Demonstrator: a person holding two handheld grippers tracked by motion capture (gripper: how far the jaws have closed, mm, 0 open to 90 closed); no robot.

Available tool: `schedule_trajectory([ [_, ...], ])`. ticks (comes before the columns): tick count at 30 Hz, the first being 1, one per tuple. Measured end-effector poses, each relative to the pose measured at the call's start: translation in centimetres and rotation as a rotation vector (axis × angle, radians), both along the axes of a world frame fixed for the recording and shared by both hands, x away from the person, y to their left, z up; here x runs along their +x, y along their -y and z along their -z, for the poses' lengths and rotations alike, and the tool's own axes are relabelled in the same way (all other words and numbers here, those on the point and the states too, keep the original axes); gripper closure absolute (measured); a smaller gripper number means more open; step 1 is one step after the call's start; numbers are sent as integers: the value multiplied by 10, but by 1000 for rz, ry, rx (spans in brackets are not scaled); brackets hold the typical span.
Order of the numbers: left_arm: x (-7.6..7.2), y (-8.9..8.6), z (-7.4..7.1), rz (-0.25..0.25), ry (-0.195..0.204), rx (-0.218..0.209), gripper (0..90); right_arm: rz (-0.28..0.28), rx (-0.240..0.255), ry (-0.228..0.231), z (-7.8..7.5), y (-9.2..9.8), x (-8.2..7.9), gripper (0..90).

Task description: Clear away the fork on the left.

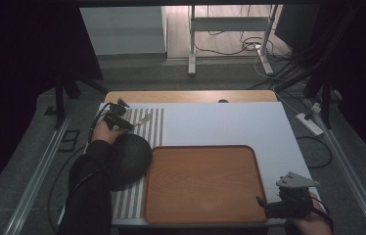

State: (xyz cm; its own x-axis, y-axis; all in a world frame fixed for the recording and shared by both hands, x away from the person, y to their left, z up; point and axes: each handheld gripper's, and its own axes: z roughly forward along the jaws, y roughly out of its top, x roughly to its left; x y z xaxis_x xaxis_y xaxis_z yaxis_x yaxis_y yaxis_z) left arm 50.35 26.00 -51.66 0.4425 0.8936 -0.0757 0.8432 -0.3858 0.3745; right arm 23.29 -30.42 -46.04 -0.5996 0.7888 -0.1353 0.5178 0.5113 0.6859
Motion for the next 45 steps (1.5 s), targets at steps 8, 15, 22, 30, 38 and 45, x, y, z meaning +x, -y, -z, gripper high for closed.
schedule_trajectory([
  [8,-2,-6,0,37,2,-13,844,-2,-2,-1,0,0,0,0],
  [15,-4,-10,0,75,4,-9,848,-3,-2,-1,0,0,0,0],
  [22,-6,-21,-9,104,-3,34,848,-4,-4,-1,0,0,0,0],
  [30,-15,-40,-21,91,-9,23,848,-6,-9,-2,0,-1,0,0],
  [38,-28,-43,-29,111,-30,-11,848,-9,-13,-2,0,-1,0,0],
  [45,-41,-36,-36,115,-41,-45,847,-9,-12,-3,0,-1,0,0],
])
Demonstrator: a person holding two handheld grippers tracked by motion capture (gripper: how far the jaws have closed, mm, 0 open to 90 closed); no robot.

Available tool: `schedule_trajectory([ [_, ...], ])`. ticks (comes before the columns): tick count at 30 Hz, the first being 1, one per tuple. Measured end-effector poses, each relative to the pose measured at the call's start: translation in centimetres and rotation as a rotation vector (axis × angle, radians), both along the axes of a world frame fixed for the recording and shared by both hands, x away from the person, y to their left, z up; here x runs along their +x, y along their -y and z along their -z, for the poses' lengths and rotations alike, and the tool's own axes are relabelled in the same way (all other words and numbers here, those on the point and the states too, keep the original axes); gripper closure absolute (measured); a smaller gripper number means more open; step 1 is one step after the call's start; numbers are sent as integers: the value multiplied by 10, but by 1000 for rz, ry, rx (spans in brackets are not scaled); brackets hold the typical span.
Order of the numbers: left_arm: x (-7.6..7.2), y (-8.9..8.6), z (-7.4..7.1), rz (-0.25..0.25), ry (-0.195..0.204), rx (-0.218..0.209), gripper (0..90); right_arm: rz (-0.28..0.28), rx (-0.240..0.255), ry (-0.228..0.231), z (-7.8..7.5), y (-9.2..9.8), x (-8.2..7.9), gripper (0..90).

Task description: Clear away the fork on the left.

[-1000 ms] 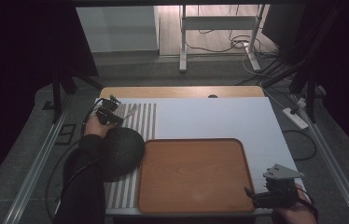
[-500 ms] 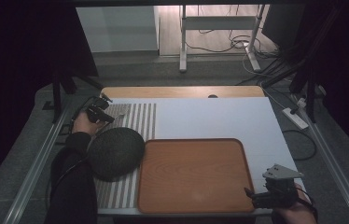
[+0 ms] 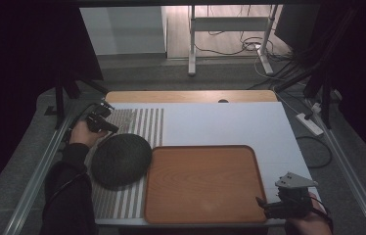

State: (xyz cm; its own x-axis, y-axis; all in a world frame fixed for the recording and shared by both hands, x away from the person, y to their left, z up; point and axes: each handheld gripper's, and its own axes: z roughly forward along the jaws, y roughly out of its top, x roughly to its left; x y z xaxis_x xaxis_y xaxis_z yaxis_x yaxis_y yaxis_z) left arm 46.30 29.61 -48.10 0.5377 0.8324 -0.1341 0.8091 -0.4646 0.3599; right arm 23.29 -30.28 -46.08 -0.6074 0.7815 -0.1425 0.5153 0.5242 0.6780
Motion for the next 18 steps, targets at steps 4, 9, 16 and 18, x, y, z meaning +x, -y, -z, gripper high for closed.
schedule_trajectory([
  [4,-8,7,-1,9,-6,-11,847,-2,-2,0,0,0,0,0],
  [9,-19,13,1,22,-5,-45,847,-1,0,1,0,0,0,0],
  [16,-31,22,7,35,-13,-57,847,-3,3,2,0,0,0,0],
  [18,-35,26,7,42,-12,-55,847,-3,3,1,0,0,0,0],
])
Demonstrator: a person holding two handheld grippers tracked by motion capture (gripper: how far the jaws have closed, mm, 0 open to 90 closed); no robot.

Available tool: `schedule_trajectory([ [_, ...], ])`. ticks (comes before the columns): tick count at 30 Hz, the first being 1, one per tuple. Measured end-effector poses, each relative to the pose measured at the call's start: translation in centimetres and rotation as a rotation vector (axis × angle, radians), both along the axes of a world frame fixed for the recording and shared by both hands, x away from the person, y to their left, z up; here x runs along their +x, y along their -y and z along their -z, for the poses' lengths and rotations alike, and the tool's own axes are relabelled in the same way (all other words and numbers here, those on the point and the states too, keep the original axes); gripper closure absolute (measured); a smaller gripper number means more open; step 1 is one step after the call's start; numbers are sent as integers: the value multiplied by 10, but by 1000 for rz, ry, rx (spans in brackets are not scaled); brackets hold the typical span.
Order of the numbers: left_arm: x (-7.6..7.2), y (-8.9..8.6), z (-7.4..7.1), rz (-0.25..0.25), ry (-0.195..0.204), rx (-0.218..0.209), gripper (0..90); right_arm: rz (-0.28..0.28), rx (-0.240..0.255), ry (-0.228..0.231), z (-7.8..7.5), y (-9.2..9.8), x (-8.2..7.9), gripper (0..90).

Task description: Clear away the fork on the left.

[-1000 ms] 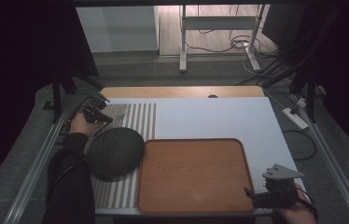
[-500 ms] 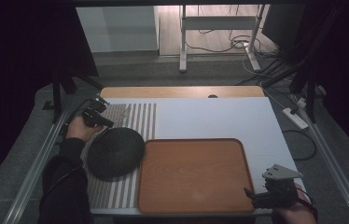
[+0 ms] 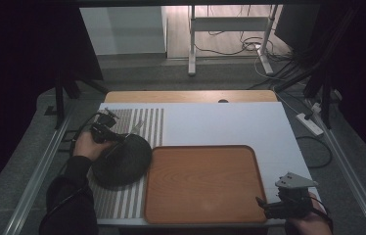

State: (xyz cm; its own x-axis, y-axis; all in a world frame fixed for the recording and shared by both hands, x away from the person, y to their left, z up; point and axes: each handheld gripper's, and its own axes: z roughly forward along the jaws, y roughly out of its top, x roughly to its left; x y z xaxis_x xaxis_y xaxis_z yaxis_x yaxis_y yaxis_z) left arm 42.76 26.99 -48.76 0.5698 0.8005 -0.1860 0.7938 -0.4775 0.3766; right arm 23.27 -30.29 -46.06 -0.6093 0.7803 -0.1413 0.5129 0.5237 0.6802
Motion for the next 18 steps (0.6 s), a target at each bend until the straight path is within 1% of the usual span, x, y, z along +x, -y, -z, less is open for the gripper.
schedule_trajectory([
  [6,-15,15,-2,22,4,1,847,-3,-1,6,0,0,-1,0],
  [8,-20,19,-2,25,3,-6,847,-4,0,6,0,0,-1,0],
  [16,-40,38,-7,49,19,-22,847,-14,-7,11,0,-1,-2,0],
  [18,-45,43,-8,56,28,-14,847,-15,-9,11,0,-1,-2,0],
])
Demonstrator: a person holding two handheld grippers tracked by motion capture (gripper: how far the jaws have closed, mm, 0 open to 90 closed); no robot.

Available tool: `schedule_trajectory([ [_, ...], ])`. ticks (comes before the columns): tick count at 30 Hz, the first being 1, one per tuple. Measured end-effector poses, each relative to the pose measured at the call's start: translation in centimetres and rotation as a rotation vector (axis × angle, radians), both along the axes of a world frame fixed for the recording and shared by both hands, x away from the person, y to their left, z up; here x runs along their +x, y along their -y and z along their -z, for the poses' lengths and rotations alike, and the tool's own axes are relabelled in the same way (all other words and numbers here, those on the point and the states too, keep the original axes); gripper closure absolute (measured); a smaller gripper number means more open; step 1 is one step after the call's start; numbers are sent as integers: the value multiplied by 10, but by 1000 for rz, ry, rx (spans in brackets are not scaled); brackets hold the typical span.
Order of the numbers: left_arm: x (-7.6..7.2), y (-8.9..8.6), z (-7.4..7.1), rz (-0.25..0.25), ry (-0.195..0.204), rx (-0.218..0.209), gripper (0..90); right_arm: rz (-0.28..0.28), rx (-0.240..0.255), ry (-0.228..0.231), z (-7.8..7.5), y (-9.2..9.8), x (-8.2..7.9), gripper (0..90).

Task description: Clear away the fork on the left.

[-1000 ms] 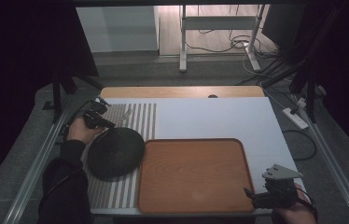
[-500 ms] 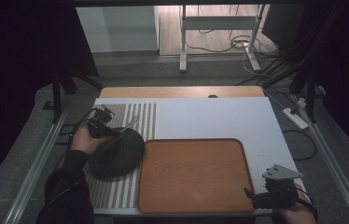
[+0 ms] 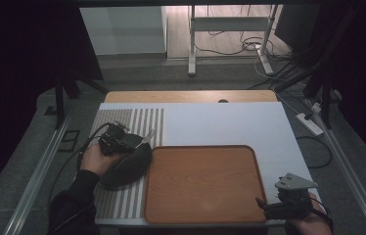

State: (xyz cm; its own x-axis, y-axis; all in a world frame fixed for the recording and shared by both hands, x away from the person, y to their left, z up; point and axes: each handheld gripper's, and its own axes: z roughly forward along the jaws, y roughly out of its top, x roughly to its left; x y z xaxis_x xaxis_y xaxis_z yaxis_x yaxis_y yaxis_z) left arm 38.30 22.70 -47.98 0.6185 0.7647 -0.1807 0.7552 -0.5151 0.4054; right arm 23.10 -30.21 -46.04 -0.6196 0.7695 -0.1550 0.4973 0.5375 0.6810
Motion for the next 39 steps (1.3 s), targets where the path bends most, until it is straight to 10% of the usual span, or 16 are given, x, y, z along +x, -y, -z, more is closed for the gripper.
schedule_trajectory([
  [39,-68,109,7,26,-48,-31,846,-27,-24,6,1,-3,-2,0],
])
